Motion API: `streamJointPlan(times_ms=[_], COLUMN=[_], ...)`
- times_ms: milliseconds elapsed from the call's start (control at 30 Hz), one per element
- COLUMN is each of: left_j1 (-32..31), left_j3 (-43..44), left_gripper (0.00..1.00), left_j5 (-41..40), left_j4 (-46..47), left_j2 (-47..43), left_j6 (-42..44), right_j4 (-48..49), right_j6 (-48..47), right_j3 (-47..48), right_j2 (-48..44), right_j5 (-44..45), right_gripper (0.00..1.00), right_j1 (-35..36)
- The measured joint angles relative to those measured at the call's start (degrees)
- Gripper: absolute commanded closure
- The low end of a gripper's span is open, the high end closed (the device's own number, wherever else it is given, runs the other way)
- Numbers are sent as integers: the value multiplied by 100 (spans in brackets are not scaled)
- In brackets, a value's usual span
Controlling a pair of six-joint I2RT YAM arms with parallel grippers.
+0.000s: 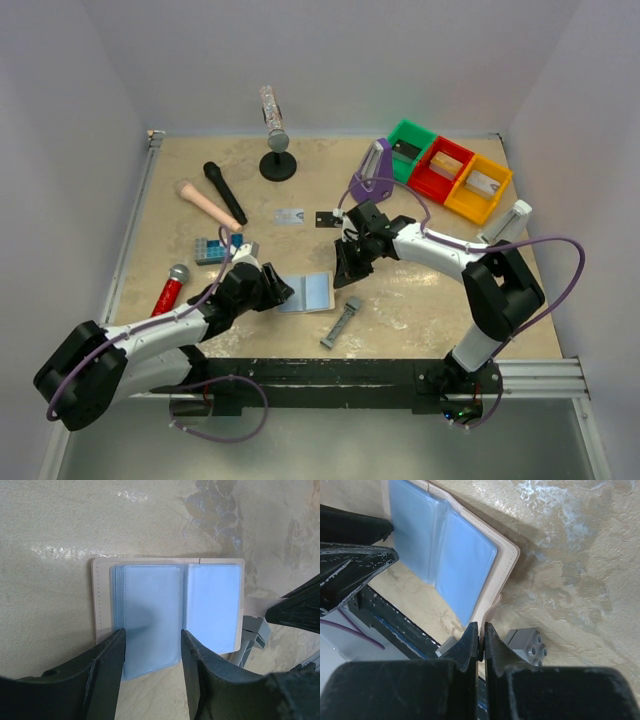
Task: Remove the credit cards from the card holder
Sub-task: Remove the credit card from the card holder.
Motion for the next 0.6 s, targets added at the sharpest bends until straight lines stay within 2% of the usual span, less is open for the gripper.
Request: streamJointPlan(times_ms=[600], left_j1=[0], left_j3=[9], left_gripper=[52], left_j5=[431], left_j4=[608], left_j2=[492], left_j6=[2], right_j4=[7], right_j6=[26], right_j3=[-11], right_j2=[9], right_j5=[-61], right_gripper=[100], right_j1=[52])
